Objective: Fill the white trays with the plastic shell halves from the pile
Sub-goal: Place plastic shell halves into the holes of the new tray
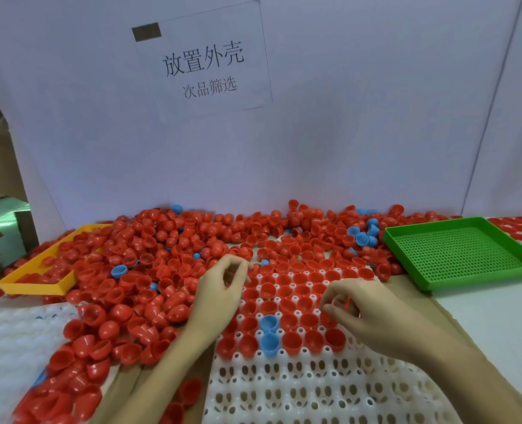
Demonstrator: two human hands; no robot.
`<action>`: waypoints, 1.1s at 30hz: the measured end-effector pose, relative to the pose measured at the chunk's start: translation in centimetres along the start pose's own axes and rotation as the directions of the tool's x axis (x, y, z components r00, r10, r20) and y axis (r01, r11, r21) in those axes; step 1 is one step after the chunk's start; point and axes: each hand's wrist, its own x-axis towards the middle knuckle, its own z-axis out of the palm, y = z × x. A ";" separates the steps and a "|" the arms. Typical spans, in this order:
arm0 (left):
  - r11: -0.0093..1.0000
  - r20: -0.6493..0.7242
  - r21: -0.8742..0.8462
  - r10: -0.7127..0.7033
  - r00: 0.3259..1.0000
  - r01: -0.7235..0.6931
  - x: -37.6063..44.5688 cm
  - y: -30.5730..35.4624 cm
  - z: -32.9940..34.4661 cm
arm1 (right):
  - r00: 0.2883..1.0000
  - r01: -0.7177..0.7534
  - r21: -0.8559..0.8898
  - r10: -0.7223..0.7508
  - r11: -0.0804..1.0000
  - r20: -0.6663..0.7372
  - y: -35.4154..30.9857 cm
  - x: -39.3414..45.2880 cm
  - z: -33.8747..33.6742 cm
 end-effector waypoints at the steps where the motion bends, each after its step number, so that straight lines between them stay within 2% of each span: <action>1: 0.998 -0.015 0.055 0.015 1.000 -0.014 1.2 -0.4 0.1 | 1.000 0.004 -0.007 -0.004 1.000 -0.008 0.0 0.0 0.1; 6: 0.939 -0.040 0.345 0.027 0.999 -0.011 7.8 -3.0 1.1 | 0.999 0.020 -0.008 -0.020 1.000 -0.038 0.1 0.2 0.6; 12: 0.780 0.207 0.606 0.039 0.977 -0.160 13.0 -5.2 3.3 | 0.999 0.024 -0.010 -0.024 1.000 -0.049 0.4 0.5 1.1; 17: 0.662 0.317 0.694 0.071 0.946 -0.282 15.2 -5.6 5.3 | 0.997 0.035 -0.001 -0.035 0.999 -0.064 0.5 0.6 1.4; 21: 0.707 0.431 0.641 -0.012 0.902 -0.297 15.7 -6.6 5.6 | 0.997 0.035 0.002 -0.035 0.999 -0.067 0.6 0.6 1.4; 25: 0.744 0.422 0.614 -0.025 0.906 -0.265 15.8 -7.5 5.6 | 0.996 0.035 0.010 -0.034 0.999 -0.084 0.6 0.6 1.5; 27: 0.797 0.357 0.567 -0.009 0.934 -0.209 15.7 -7.5 5.4 | 0.996 0.039 0.010 -0.038 0.999 -0.083 0.5 0.5 1.5; 30: 0.874 0.158 0.457 0.102 0.982 -0.164 15.2 -6.4 5.0 | 0.996 0.042 0.007 -0.041 0.999 -0.081 0.4 0.5 1.6; 33: 0.947 0.039 0.299 0.111 0.993 -0.118 13.5 -3.7 4.1 | 0.997 0.028 0.008 -0.028 1.000 -0.074 0.5 0.5 1.6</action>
